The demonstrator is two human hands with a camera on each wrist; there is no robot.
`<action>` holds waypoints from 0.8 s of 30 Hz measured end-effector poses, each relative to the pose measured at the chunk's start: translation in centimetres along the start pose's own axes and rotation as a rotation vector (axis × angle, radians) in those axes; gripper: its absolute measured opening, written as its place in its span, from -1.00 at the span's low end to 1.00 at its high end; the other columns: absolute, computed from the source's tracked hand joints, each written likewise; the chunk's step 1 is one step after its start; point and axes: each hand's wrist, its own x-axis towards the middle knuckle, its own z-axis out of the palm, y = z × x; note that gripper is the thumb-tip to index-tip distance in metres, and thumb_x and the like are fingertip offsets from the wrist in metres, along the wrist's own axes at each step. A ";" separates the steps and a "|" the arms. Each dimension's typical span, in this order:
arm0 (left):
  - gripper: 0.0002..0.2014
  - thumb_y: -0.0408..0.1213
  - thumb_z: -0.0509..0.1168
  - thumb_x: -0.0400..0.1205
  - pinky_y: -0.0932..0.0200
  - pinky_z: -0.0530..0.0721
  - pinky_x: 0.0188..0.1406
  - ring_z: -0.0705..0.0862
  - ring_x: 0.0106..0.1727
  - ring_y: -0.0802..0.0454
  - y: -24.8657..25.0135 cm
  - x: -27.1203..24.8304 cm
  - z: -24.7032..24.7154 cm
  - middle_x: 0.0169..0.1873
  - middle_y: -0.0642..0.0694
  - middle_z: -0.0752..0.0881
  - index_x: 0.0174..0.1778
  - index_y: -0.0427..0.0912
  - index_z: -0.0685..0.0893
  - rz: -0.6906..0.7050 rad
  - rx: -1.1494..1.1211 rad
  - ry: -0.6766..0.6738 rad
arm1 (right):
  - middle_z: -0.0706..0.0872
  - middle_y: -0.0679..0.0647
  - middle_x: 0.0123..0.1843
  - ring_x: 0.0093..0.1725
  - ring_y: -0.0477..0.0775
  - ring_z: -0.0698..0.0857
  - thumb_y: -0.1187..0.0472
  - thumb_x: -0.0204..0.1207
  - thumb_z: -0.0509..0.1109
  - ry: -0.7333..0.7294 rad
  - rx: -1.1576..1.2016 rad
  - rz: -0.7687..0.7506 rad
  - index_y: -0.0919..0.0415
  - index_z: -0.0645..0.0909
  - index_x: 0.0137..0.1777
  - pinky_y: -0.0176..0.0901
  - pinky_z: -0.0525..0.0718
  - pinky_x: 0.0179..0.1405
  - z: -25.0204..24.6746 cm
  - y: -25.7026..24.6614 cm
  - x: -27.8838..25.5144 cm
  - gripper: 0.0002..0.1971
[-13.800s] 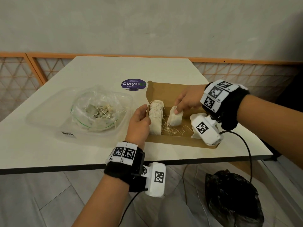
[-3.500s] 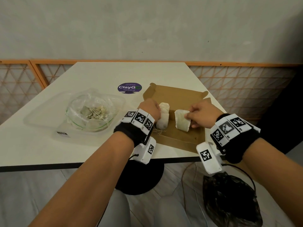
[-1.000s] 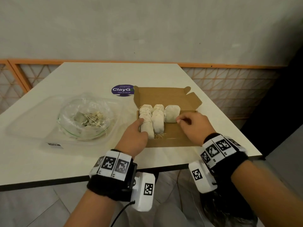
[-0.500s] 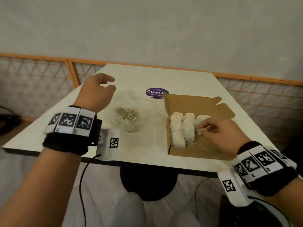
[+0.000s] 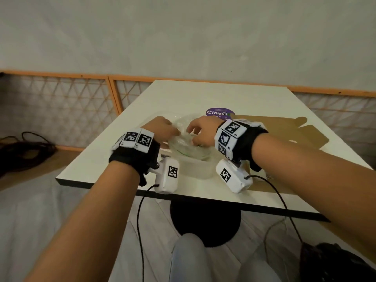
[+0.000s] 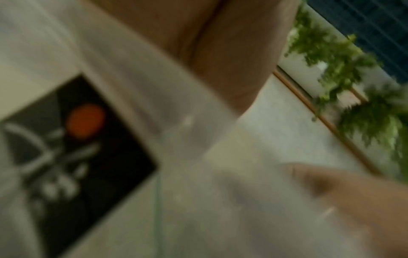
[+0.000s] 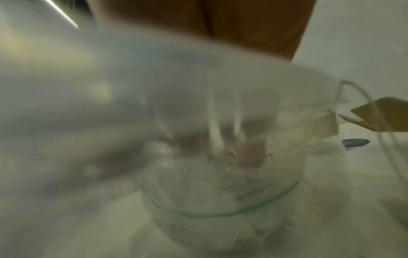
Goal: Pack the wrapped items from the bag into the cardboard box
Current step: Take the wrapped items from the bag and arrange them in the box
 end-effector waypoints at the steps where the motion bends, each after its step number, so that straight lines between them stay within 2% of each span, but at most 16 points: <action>1: -0.88 -0.44 0.31 0.55 -0.14 0.72 0.14 0.74 0.00 -0.24 -0.1 -0.1 -0.1 -0.02 -0.32 0.74 -0.03 -0.36 0.68 0.007 -0.056 -0.009 | 0.63 0.07 0.29 0.17 0.12 0.65 0.17 0.45 0.45 0.011 0.001 -0.008 0.05 0.55 0.33 -0.12 0.63 0.14 0.1 -0.1 -0.1 -0.57; 3: -0.88 -0.57 0.25 0.52 -0.17 0.71 0.15 0.73 0.00 -0.28 -0.3 0.0 -0.4 -0.02 -0.38 0.73 -0.15 -0.35 0.67 0.016 -0.182 -0.046 | 0.62 0.07 0.28 0.12 0.10 0.63 0.15 0.44 0.45 0.030 -0.002 -0.029 0.04 0.52 0.36 -0.19 0.57 0.06 0.1 -0.3 -0.5 -0.54; 5: -0.86 -0.61 0.24 0.49 -0.22 0.67 0.20 0.72 0.06 -0.35 -0.7 0.2 -0.5 0.02 -0.44 0.73 -0.15 -0.38 0.67 0.026 -0.308 -0.107 | 0.63 0.11 0.23 0.06 0.10 0.61 0.14 0.43 0.46 0.063 -0.025 -0.055 0.07 0.50 0.35 -0.20 0.52 -0.02 0.0 -0.5 -0.8 -0.53; 8: -0.86 -0.55 0.24 0.58 -0.14 0.66 0.17 0.71 0.02 -0.24 -0.8 0.2 0.0 0.04 -0.35 0.71 -0.02 -0.34 0.65 0.033 -0.506 -0.170 | 0.65 0.09 0.07 0.00 0.11 0.59 0.18 0.47 0.39 0.161 -0.062 -0.049 0.12 0.52 0.28 -0.22 0.44 -0.22 -0.2 -0.6 -1.0 -0.63; 9: -0.83 -0.52 0.25 0.60 -0.10 0.67 0.11 0.72 -0.01 -0.17 -0.6 0.3 0.3 0.04 -0.29 0.72 0.07 -0.29 0.62 0.036 -0.546 -0.184 | 0.63 0.07 0.00 -0.04 0.10 0.58 0.22 0.48 0.37 0.189 -0.046 -0.034 0.13 0.55 0.24 -0.20 0.46 -0.27 -0.2 -0.6 -1.1 -0.68; 10: -0.73 -0.50 0.28 0.59 -0.08 0.67 0.08 0.72 -0.02 -0.13 -0.5 0.4 0.5 0.06 -0.25 0.71 0.18 -0.20 0.56 0.038 -0.558 -0.176 | 0.63 0.06 -0.04 -0.08 0.10 0.60 0.27 0.49 0.36 0.207 -0.002 -0.017 0.13 0.59 0.18 -0.17 0.57 -0.25 -0.2 -0.4 -1.1 -0.73; 11: -0.59 -0.51 0.32 0.55 -0.11 0.65 0.11 0.71 0.03 -0.13 -0.3 0.5 0.5 0.10 -0.23 0.70 0.26 -0.09 0.47 0.043 -0.537 -0.146 | 0.67 0.08 -0.06 -0.12 0.12 0.66 0.33 0.47 0.36 0.215 0.079 0.005 0.15 0.62 0.11 -0.09 0.68 -0.16 -0.2 -0.1 -1.1 -0.78; 13: -0.47 -0.57 0.34 0.47 -0.25 0.62 0.19 0.66 0.12 -0.22 0.1 0.5 0.4 0.16 -0.26 0.66 0.20 0.08 0.39 0.071 -0.390 -0.068 | 0.76 0.19 -0.09 -0.26 0.17 0.77 0.43 0.43 0.38 0.189 0.318 0.087 0.15 0.64 -0.07 0.05 0.78 -0.10 -0.5 0.7 -0.9 -0.82; 15: -0.60 -0.57 0.28 0.46 -0.26 0.70 0.13 0.65 0.02 -0.20 0.6 0.4 0.3 0.08 -0.24 0.64 -0.07 0.11 0.53 0.093 -0.206 -0.026 | 0.75 0.26 -0.18 -0.44 0.12 0.74 0.48 0.40 0.40 0.183 0.514 0.164 0.11 0.59 -0.21 0.03 0.79 -0.20 -0.9 1.6 -0.9 -0.78; 17: -0.70 -0.49 0.22 0.53 -0.14 0.74 0.08 0.66 -0.08 -0.10 1.0 0.2 0.4 -0.07 -0.15 0.67 -0.25 0.05 0.66 0.070 -0.034 -0.024 | 0.72 0.28 -0.19 -0.45 0.13 0.73 0.49 0.39 0.40 0.221 0.564 0.182 0.12 0.59 -0.18 0.02 0.80 -0.20 -1.3 2.4 -0.6 -0.77; 19: -0.85 -0.29 0.26 0.61 -0.01 0.73 0.11 0.73 -0.09 -0.03 1.3 -0.3 0.7 -0.11 -0.06 0.73 -0.14 -0.02 0.74 0.050 0.102 -0.040 | 0.71 0.27 -0.18 -0.41 0.14 0.73 0.49 0.40 0.40 0.204 0.570 0.161 0.12 0.59 -0.12 0.06 0.80 -0.12 -1.4 2.8 -0.6 -0.77; 20: -0.86 -0.14 0.32 0.59 0.01 0.71 0.15 0.76 -0.05 -0.03 1.4 -0.5 0.9 -0.08 -0.04 0.76 -0.05 -0.06 0.75 0.048 0.169 -0.052 | 0.72 0.24 -0.17 -0.39 0.11 0.72 0.45 0.40 0.41 0.164 0.549 0.142 0.10 0.60 -0.10 0.06 0.79 -0.08 -1.3 2.8 -0.6 -0.77; 21: -0.76 -0.04 0.38 0.54 -0.01 0.69 0.19 0.77 0.00 -0.05 1.5 -0.5 1.1 -0.04 -0.06 0.79 0.01 -0.09 0.75 0.047 0.223 -0.056 | 0.73 0.17 -0.14 -0.33 0.09 0.72 0.38 0.39 0.45 0.108 0.464 0.118 0.07 0.61 -0.05 0.03 0.77 -0.04 -1.1 2.7 -0.7 -0.77; 22: -0.70 -0.05 0.44 0.48 -0.03 0.68 0.22 0.77 0.04 -0.08 1.6 -0.7 1.4 0.01 -0.11 0.79 0.06 -0.12 0.74 0.050 0.248 -0.065 | 0.72 0.08 -0.08 -0.23 0.08 0.70 0.28 0.38 0.48 0.057 0.307 0.086 0.04 0.62 0.04 -0.02 0.73 -0.02 -1.1 2.5 -0.8 -0.74; 24: -0.52 -0.25 0.50 0.41 -0.01 0.68 0.21 0.73 0.09 -0.11 1.8 -0.9 2.0 0.17 -0.14 0.73 0.27 -0.11 0.65 0.071 0.278 -0.089 | 0.66 -0.02 0.04 0.00 0.07 0.66 0.11 0.39 0.49 -0.004 -0.018 0.017 0.02 0.59 0.25 -0.12 0.60 0.00 -0.8 1.9 -0.9 -0.59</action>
